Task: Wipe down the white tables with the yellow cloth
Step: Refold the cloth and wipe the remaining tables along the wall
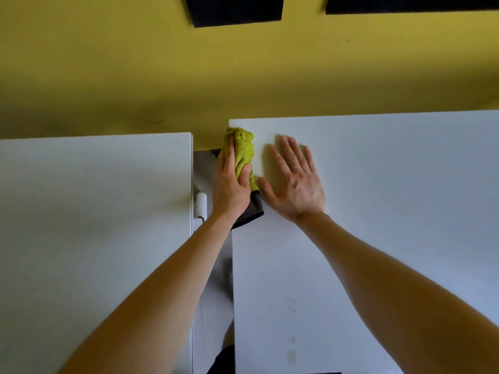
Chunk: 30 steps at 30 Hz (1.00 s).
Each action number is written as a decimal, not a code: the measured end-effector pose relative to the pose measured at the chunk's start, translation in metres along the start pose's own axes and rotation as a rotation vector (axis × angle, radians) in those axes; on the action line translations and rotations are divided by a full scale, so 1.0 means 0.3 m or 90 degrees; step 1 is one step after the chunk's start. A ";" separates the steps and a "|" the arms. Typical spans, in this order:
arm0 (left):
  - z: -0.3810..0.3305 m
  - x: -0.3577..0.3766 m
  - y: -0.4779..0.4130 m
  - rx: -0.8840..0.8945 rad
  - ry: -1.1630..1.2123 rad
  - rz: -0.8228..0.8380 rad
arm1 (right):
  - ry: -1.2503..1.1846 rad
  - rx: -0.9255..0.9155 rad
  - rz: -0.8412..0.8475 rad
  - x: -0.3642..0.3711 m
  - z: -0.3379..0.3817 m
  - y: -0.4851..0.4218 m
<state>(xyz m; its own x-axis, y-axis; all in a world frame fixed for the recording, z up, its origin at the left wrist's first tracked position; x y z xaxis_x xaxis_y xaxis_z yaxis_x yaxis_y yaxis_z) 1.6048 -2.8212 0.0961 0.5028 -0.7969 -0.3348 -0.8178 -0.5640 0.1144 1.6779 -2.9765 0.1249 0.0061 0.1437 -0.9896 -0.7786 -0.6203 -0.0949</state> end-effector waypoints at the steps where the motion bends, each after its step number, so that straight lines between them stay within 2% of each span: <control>1: -0.001 -0.001 0.030 -0.006 0.005 0.001 | -0.001 -0.004 0.004 -0.005 0.002 0.021; 8: -0.009 0.010 0.119 -0.030 -0.027 -0.022 | -0.004 -0.020 0.017 -0.001 -0.003 0.089; 16: -0.003 0.027 -0.159 -0.044 -0.030 -0.017 | -0.013 -0.026 -0.003 0.000 -0.015 0.075; 19: -0.010 0.012 -0.098 -0.024 -0.020 -0.006 | -0.025 -0.017 -0.010 -0.006 0.000 0.074; 25: -0.006 0.005 0.190 -0.054 -0.023 -0.008 | -0.058 -0.025 -0.027 0.000 -0.010 0.090; 30: -0.013 0.008 0.060 -0.052 -0.048 -0.012 | -0.069 0.003 -0.040 -0.006 -0.014 0.073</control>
<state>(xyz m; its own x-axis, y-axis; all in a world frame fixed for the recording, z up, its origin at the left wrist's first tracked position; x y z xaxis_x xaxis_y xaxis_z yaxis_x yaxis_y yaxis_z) 1.5924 -2.8341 0.1009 0.4933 -0.7688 -0.4069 -0.7812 -0.5973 0.1816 1.6635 -2.9935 0.1241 -0.0123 0.2649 -0.9642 -0.7822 -0.6033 -0.1557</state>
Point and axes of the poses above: each hand's wrist, its own y-axis away from the middle knuckle, its own x-axis out of the palm, z = x × y, the point moved 4 cm from there along -y, towards the middle knuckle, and after that the axes turned 12 degrees about y, right-handed, at the moved point
